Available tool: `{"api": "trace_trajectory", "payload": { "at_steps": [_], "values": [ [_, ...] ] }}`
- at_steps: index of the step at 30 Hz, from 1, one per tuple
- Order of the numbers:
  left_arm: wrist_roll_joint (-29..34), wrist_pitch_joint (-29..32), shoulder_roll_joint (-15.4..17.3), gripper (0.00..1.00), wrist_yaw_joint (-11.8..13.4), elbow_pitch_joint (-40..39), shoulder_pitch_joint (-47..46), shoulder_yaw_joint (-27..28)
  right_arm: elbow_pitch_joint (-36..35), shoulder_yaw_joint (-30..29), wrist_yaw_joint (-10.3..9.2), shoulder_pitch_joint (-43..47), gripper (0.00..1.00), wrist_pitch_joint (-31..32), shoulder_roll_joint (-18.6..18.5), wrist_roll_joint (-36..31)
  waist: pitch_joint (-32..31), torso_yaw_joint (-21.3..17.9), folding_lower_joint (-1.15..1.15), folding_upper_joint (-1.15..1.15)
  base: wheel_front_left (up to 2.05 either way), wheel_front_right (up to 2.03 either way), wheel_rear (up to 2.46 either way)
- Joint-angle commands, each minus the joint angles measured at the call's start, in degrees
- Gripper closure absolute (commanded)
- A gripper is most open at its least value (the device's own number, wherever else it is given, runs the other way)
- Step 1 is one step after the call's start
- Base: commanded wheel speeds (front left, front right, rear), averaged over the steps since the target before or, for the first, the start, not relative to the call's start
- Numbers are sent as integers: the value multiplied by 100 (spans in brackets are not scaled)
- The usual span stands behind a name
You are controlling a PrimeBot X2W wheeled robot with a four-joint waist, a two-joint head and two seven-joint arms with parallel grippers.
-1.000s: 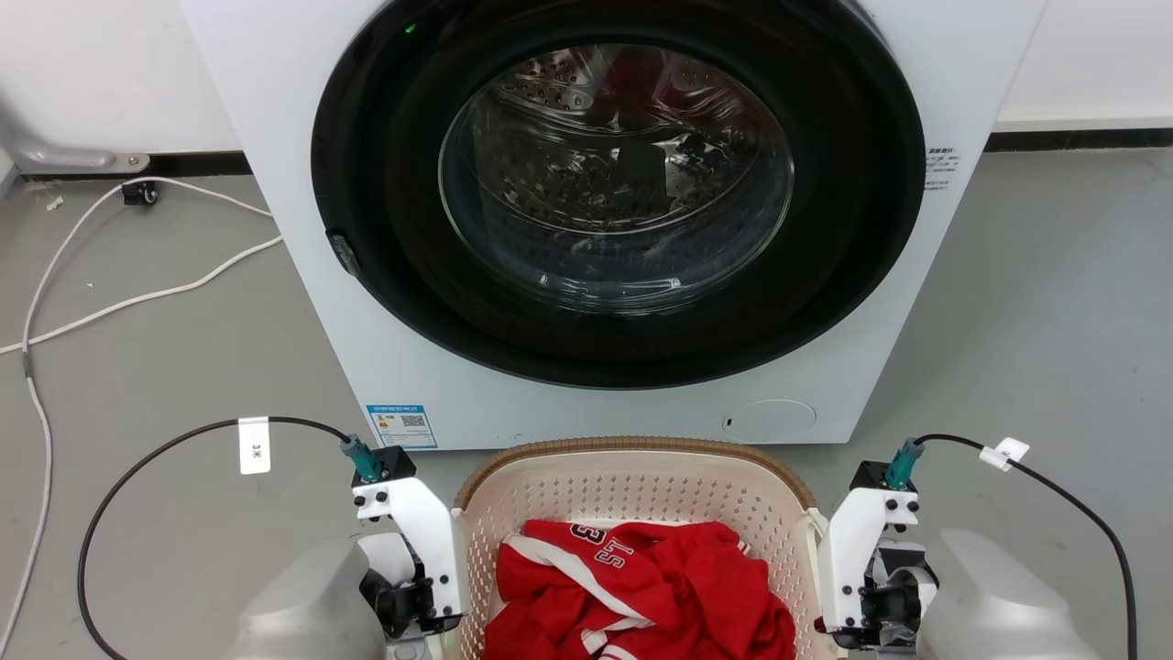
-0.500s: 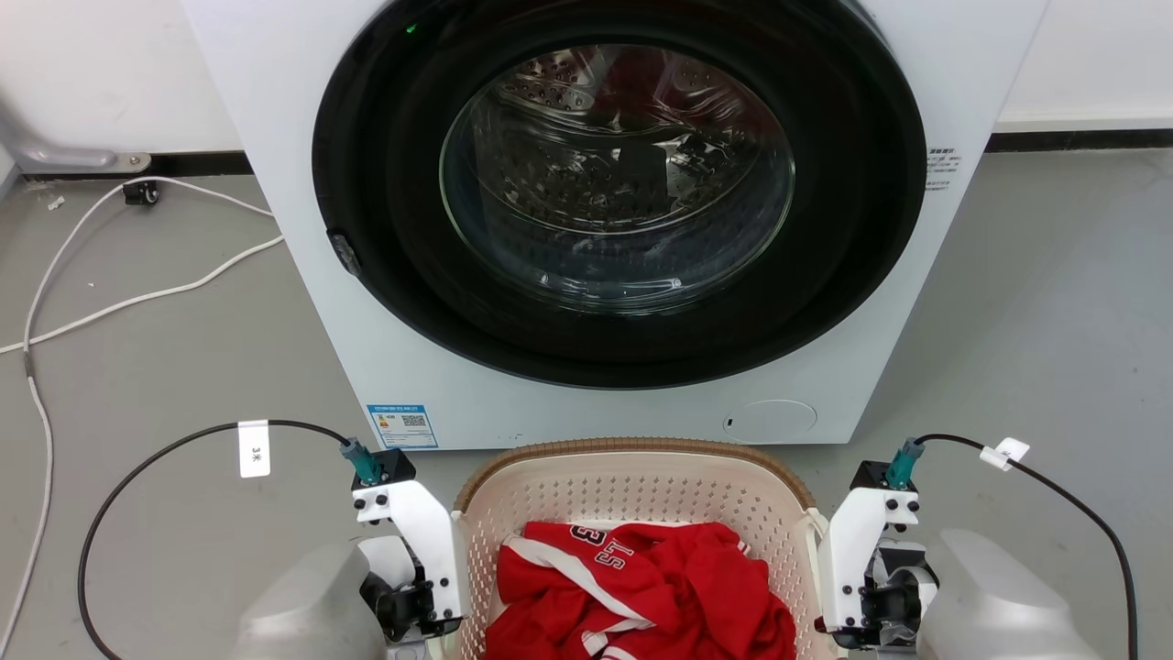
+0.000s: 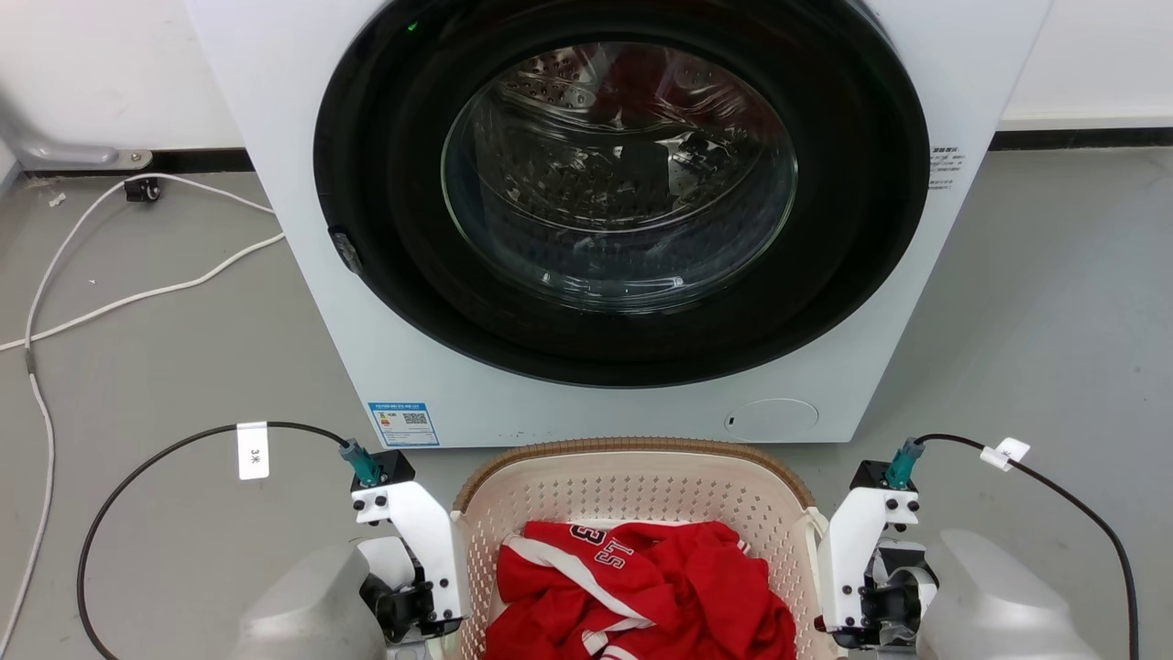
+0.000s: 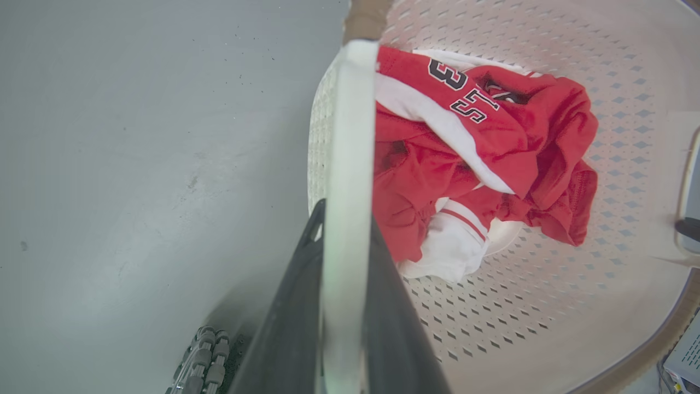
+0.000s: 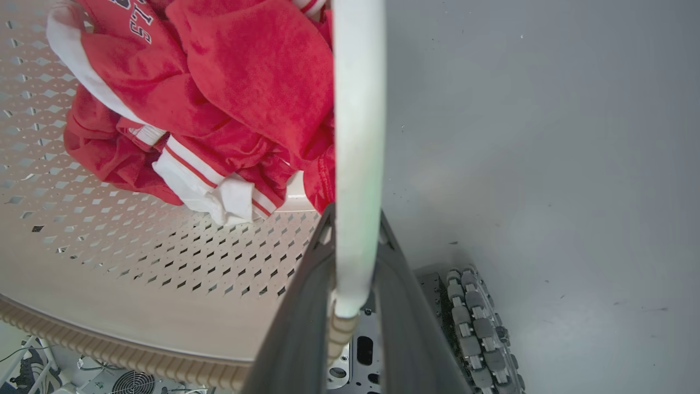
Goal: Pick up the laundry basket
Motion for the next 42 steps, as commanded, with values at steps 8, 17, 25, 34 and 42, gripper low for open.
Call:
{"api": "trace_trajectory", "payload": {
  "at_steps": [8,17,25,34,42],
  "values": [
    [-87,-29,-177,100,-80,-117,42,-17,-58,21,75,-4,100,-27,186,113,6,-3,0,0,0,0,0],
    [-118,-45,-167,100,-80,-115,51,-45,-59,45,75,-5,100,-39,186,157,11,-15,0,0,0,0,0],
    [-152,-46,-163,100,-81,-113,58,-68,-59,51,75,-8,100,-51,187,166,25,-16,0,0,0,0,0],
    [-172,-50,-171,100,-81,-114,49,-98,-60,52,75,8,100,-56,188,206,36,-16,0,0,0,0,0],
    [-215,-56,-174,100,-81,-86,65,-108,-60,79,75,32,100,-21,188,249,35,-14,0,0,0,0,0]
  ]
}}
